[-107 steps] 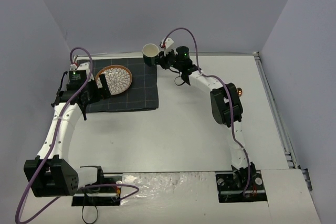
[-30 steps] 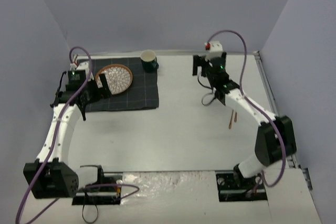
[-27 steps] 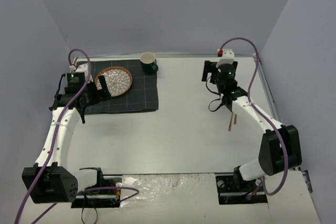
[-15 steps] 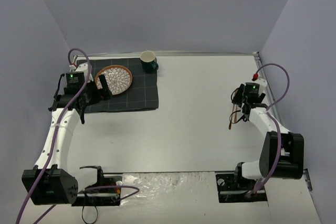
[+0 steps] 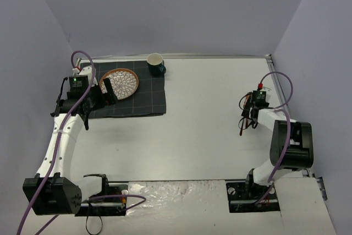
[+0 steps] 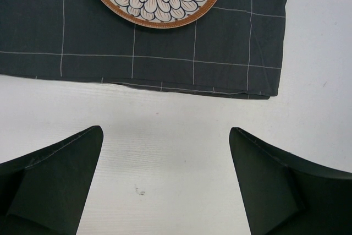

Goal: Set the dinner table for one person

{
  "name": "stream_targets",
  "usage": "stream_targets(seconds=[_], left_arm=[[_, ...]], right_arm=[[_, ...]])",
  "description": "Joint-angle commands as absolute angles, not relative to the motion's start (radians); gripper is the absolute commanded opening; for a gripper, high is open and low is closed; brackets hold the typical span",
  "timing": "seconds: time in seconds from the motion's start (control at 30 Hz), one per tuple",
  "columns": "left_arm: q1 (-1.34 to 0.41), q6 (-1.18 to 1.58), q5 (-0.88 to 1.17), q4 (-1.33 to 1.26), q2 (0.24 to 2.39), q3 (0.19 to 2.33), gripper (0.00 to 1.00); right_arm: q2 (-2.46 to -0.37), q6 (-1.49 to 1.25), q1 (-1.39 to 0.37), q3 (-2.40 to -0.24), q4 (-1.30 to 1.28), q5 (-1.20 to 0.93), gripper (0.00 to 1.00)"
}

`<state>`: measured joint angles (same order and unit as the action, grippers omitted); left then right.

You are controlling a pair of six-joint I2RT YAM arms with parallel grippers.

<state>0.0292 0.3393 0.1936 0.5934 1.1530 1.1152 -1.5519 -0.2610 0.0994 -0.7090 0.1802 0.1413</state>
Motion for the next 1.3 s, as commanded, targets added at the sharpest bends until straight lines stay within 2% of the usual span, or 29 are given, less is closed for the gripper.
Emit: stream_targets(seconds=[0.0, 0.17, 0.63, 1.1, 1.27], left_arm=[[0.032, 0.350, 0.208, 0.545, 1.123, 1.123, 0.97], [0.032, 0.351, 0.207, 0.543, 1.123, 1.123, 0.97], [0.032, 0.347, 0.201, 0.545, 1.121, 1.120, 0.97], [0.026, 0.344, 0.193, 0.543, 1.118, 1.115, 0.97], [0.026, 0.344, 0.193, 0.545, 1.119, 1.115, 0.97]], right_arm=[[-1.581, -0.242, 0.107, -0.758, 0.222, 0.142, 0.43], [-1.627, -0.237, 0.107, -0.786, 0.224, 0.147, 0.41], [-1.716, -0.194, 0.143, -0.860, 0.238, 0.115, 0.26], [-1.804, -0.144, 0.166, -0.914, 0.245, 0.027, 0.26], [-1.809, -0.146, 0.171, -0.914, 0.228, 0.024, 0.20]])
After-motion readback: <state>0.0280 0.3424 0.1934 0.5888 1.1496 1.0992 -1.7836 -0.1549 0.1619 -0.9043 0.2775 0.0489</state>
